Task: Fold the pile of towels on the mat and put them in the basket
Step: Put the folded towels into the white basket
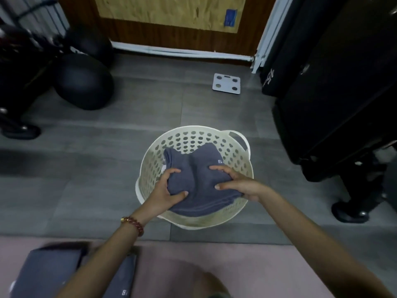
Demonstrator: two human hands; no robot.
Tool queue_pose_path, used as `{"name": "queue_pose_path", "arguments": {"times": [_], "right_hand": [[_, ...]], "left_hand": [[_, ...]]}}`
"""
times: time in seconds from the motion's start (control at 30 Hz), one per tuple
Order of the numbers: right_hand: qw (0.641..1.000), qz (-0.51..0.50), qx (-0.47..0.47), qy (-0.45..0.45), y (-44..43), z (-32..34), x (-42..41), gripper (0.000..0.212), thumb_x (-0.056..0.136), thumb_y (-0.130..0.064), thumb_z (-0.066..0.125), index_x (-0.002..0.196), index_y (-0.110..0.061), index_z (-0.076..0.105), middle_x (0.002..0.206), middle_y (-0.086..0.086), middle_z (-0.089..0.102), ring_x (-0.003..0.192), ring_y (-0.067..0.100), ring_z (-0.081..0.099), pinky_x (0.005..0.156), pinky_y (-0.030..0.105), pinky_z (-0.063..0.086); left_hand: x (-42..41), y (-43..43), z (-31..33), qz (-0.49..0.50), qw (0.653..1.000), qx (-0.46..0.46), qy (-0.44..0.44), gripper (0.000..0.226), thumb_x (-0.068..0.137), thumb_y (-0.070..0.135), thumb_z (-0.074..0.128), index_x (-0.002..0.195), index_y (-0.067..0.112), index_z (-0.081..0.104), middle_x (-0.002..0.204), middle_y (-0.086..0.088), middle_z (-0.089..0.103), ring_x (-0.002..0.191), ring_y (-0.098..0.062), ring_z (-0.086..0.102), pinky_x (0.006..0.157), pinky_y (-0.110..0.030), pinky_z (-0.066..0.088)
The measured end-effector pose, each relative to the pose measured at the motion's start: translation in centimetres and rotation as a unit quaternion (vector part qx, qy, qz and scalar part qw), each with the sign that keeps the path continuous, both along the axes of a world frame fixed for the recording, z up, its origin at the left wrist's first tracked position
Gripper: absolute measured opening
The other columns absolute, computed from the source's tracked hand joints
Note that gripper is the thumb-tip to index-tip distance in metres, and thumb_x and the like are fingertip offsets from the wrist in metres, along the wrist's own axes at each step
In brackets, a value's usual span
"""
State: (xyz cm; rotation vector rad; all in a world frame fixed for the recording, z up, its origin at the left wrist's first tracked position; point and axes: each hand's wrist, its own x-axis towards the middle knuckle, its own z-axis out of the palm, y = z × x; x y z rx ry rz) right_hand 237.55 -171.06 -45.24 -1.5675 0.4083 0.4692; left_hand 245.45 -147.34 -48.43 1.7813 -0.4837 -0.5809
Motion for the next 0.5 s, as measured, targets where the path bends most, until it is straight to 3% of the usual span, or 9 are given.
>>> {"name": "queue_pose_path", "arguments": {"times": [0.1, 0.17, 0.23, 0.3, 0.33, 0.43, 0.5], "right_hand": [[0.996, 0.022, 0.016, 0.090, -2.0, -3.1, 4.3, 0.056, 0.073, -0.019, 0.076, 0.119, -0.043, 0.057, 0.139, -0.011, 0.043, 0.124, 0.015, 0.048, 0.108, 0.041, 0.039], [0.988, 0.030, 0.016, 0.152, -3.3, -5.4, 6.5, 0.049, 0.079, -0.014, 0.070, 0.117, -0.042, 0.057, 0.135, -0.004, 0.050, 0.121, 0.020, 0.051, 0.107, 0.043, 0.040], [0.978, 0.034, 0.016, 0.205, -3.8, -7.5, 7.9, 0.045, 0.084, -0.013, 0.066, 0.119, -0.040, 0.056, 0.130, 0.002, 0.054, 0.118, 0.023, 0.053, 0.104, 0.041, 0.043], [0.972, 0.035, 0.017, 0.234, -3.9, -9.7, 9.0, 0.045, 0.088, -0.013, 0.061, 0.125, -0.037, 0.051, 0.124, 0.004, 0.055, 0.111, 0.022, 0.056, 0.094, 0.036, 0.049], [0.971, 0.039, 0.009, 0.237, -3.8, -10.9, 9.4, 0.045, 0.089, -0.014, 0.061, 0.126, -0.037, 0.049, 0.125, 0.003, 0.055, 0.109, 0.021, 0.056, 0.090, 0.035, 0.050], [0.977, 0.050, -0.008, 0.207, -3.5, -14.4, 10.2, 0.048, 0.088, -0.013, 0.062, 0.127, -0.038, 0.049, 0.133, -0.006, 0.045, 0.112, 0.015, 0.053, 0.084, 0.027, 0.051], [0.987, 0.044, -0.003, 0.154, -4.0, -16.5, 10.6, 0.053, 0.088, -0.007, 0.061, 0.130, -0.035, 0.046, 0.139, -0.007, 0.038, 0.116, 0.013, 0.050, 0.082, 0.021, 0.050]], "left_hand": [[2.6, -1.8, -4.4, 0.015, 0.999, 0.004, 0.034, 0.051, 0.076, -0.008, 0.070, 0.111, 0.018, 0.042, 0.110, 0.009, 0.048, 0.088, 0.019, 0.055, 0.072, -0.005, 0.045], [3.6, -3.0, -7.2, 0.015, 0.998, 0.012, 0.057, 0.051, 0.076, -0.012, 0.067, 0.113, 0.010, 0.041, 0.110, 0.001, 0.049, 0.084, 0.021, 0.054, 0.071, -0.006, 0.045], [4.3, -3.9, -9.9, 0.036, 0.997, 0.020, 0.071, 0.053, 0.072, -0.001, 0.074, 0.111, 0.008, 0.041, 0.110, -0.003, 0.047, 0.086, 0.023, 0.052, 0.072, -0.005, 0.044], [5.1, -4.2, -12.2, 0.039, 0.996, 0.038, 0.064, 0.062, 0.058, 0.027, 0.075, 0.109, 0.012, 0.042, 0.109, 0.001, 0.046, 0.089, 0.021, 0.052, 0.072, -0.004, 0.043], [5.6, -4.4, -13.4, 0.036, 0.996, 0.052, 0.059, 0.064, 0.054, 0.033, 0.073, 0.107, 0.015, 0.042, 0.109, 0.001, 0.045, 0.091, 0.017, 0.053, 0.071, -0.004, 0.043], [6.7, -4.6, -17.1, 0.040, 0.994, 0.082, 0.057, 0.058, 0.065, 0.006, 0.079, 0.106, 0.021, 0.040, 0.113, -0.006, 0.045, 0.099, -0.014, 0.057, 0.069, -0.005, 0.045], [7.5, -5.0, -18.4, 0.037, 0.994, 0.102, 0.027, 0.063, 0.066, 0.008, 0.080, 0.110, 0.022, 0.039, 0.117, -0.007, 0.047, 0.102, -0.022, 0.055, 0.071, -0.006, 0.045]]}}
